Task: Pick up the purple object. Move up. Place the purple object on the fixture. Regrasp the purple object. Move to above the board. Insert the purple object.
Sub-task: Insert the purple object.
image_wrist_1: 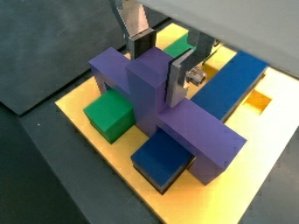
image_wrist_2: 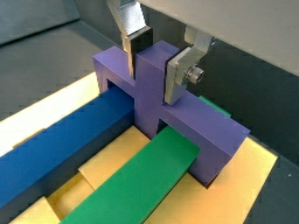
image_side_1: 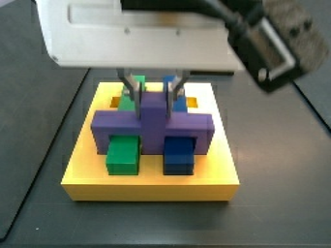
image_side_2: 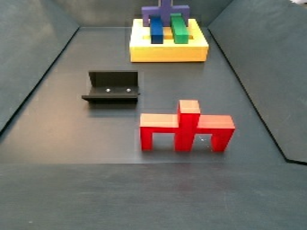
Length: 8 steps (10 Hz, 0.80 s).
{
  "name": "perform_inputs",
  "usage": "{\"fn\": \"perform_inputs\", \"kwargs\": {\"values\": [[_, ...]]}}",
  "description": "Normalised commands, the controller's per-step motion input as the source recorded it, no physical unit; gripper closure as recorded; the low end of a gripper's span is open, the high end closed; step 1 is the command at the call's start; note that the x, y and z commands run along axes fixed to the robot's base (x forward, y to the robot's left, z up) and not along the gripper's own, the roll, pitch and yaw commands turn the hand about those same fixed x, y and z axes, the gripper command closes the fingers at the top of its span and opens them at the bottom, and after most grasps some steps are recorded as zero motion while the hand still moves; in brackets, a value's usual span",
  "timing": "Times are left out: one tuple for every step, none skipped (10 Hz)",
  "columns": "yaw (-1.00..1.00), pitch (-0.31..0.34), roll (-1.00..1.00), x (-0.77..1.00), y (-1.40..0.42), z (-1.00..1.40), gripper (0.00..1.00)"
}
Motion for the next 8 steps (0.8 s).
{"fn": "perform_inputs", "kwargs": {"values": [[-0.10, 0.000, 0.09, 0.03, 0.00, -0.24, 1.00], [-0.02, -0.084, 0.00, -0.11, 0.00, -0.67, 1.00], [0.00, -0.184, -0.01, -0.23, 0.00, -0.91, 1.00], [0.00, -0.190, -0.05, -0.17, 0.00, -0.84, 1.00], [0.00, -0.186, -0.06, -0.10, 0.00, -0.83, 1.00], [0.00, -0.161, -0.08, -0.14, 0.00, -0.83, 1.00], [0.00, 0.000, -0.04, 0.00, 0.01, 0.00, 1.00], [0.00, 0.000, 0.00, 0.00, 0.00, 0.00, 1.00]]}}
